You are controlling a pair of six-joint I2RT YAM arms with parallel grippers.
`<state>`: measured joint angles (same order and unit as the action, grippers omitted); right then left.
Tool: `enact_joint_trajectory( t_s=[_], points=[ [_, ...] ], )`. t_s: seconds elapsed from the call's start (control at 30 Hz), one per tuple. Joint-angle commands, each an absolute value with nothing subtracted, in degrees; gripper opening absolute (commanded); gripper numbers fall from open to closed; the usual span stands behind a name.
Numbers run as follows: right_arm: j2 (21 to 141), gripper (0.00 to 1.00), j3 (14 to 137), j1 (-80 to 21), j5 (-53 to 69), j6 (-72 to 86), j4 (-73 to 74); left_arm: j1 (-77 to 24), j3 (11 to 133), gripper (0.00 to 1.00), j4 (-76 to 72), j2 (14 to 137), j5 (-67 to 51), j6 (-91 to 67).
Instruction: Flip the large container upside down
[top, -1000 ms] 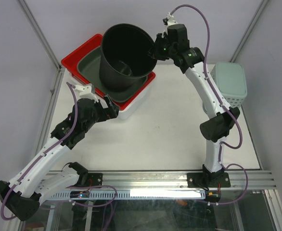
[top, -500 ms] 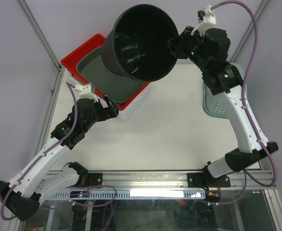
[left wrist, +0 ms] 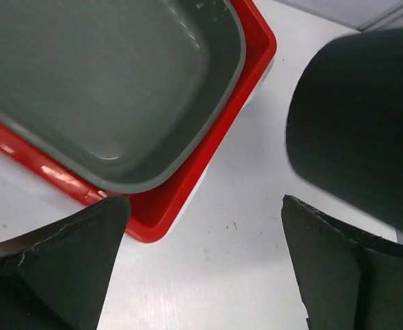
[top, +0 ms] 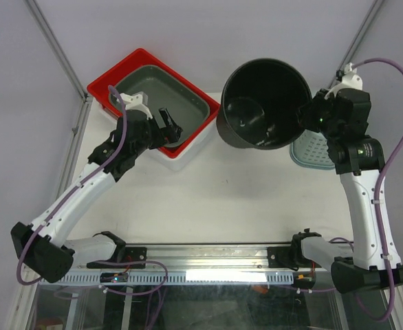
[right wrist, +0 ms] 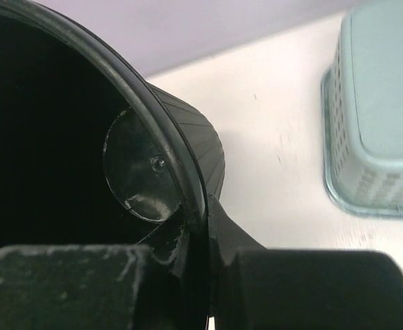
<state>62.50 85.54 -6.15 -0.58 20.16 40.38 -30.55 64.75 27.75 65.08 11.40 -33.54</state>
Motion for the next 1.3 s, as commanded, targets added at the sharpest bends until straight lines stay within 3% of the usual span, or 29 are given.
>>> enact_joint_trajectory(
  t_s=[0.0,0.3,0.43,0.47,0.63,0.7,0.9,1.17,1.27],
  points=[
    [59.39,0.0,84.03,-6.52,-1.65,18.76,44.95,-29.87,69.03,0.99,24.36,70.78,2.8,-35.24],
    [62.56,0.0,82.78,-6.54,-4.79,16.29,52.59,-30.45,77.76,0.99,22.98,83.52,1.23,-34.3],
    [65.21,0.13,82.19,-6.42,-6.54,16.13,54.54,-30.42,82.0,0.99,25.3,89.35,6.56,-34.55],
    [65.76,0.2,82.03,-6.42,-6.84,16.13,54.84,-30.37,83.07,0.99,26.32,90.52,7.96,-34.48],
    [65.27,0.85,82.95,-6.42,-9.94,15.9,55.35,-29.68,84.57,0.99,29.21,93.29,10.47,-33.96],
    [64.33,0.97,84.46,-6.42,-10.86,15.43,55.56,-28.89,83.68,0.99,29.63,93.23,10.42,-34.0],
    [59.89,0.99,87.68,-6.44,-5.73,11.47,52.46,-24.06,79.9,0.99,31.73,90.32,10.36,-33.48],
    [57.31,0.96,81.71,-9.44,28.5,7.05,39.22,-13.9,71.86,0.99,33.88,85.55,10.18,-32.32],
    [60.63,0.96,83.5,-20.99,22.27,3.47,41.42,-9.39,71.3,0.99,34.8,82.99,11.3,-30.76]
  ],
)
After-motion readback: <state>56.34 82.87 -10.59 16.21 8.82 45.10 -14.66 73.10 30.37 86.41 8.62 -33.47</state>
